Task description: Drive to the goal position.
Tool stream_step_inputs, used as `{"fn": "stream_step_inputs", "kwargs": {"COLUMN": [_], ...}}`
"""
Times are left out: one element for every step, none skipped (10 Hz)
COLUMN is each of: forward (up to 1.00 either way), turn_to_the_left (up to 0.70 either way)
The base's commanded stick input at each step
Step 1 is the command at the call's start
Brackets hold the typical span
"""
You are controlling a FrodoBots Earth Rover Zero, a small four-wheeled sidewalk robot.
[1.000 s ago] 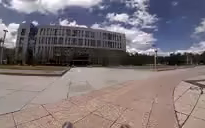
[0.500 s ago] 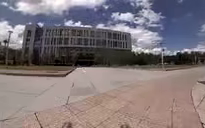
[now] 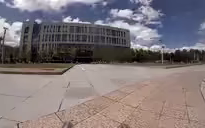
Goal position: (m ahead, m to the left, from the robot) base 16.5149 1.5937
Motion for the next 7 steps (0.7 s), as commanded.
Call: {"fn": "stream_step_inputs", "kwargs": {"forward": [0.06, 0.05, 0.05, 0.06, 0.06, 0.06, 0.06], "turn_to_the_left": [0.0, 0.0, 0.0, 0.0, 0.0, 0.0, 0.0]}}
